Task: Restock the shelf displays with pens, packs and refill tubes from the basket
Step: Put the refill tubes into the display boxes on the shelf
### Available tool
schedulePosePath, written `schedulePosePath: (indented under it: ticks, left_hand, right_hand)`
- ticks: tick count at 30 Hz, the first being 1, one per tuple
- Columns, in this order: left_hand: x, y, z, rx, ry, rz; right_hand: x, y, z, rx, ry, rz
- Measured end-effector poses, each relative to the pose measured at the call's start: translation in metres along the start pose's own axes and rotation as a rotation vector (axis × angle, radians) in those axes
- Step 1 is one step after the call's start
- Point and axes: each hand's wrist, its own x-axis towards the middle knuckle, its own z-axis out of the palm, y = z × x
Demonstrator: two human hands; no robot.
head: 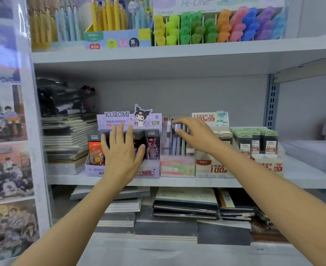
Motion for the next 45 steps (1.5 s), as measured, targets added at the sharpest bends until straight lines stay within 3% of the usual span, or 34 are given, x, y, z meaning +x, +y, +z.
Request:
schedulePosePath:
  ticks: [4, 7, 11, 16, 20, 23, 26, 28, 31, 34, 45]
  left_hand:
    - [-0.002, -0.041, -0.014, -0.088, 0.132, -0.155]
    - [-0.003, -0.064, -0.02, -0.261, 0.015, -0.266]
    - [-0.009, -0.075, -0.023, -0.463, -0.111, -0.203]
    - [-0.013, -0.082, -0.024, -0.452, -0.134, -0.156]
    - [-0.011, -0.087, -0.026, -0.405, -0.181, -0.137]
    - [-0.012, -0.081, -0.028, -0.259, -0.086, -0.163]
    - [-0.021, -0.055, -0.028, -0.169, 0.089, -0.023]
    - [-0.025, -0.028, -0.025, -0.21, 0.113, 0.104]
    - [-0.031, 0.017, -0.012, -0.254, 0.017, 0.297]
    - [-0.036, 0.053, 0.004, -0.227, -0.05, 0.443]
    - [-0.038, 0.103, 0.03, -0.086, -0.103, 0.44]
  right_hand:
    - [0.003, -0.019, 0.002, 0.071, 0.08, -0.086]
    - [0.013, -0.061, 0.022, 0.107, 0.088, -0.228]
    - [0.024, -0.093, 0.049, -0.104, -0.022, -0.154]
    - [0.027, -0.101, 0.066, -0.084, 0.035, -0.082]
    - [0.028, -0.099, 0.052, 0.002, -0.044, -0.09]
    - [0.011, -0.088, 0.029, 0.033, 0.059, -0.148]
    - [-0.021, -0.056, 0.003, 0.128, 0.261, -0.086]
    - [-0.041, -0.026, -0.014, 0.11, 0.316, 0.023]
    - [-0.059, 0.014, -0.032, -0.035, 0.202, 0.196]
    - [-0.064, 0.029, -0.035, -0.134, 0.032, 0.217]
    - [-0.064, 0.041, -0.037, -0.135, 0.027, 0.059]
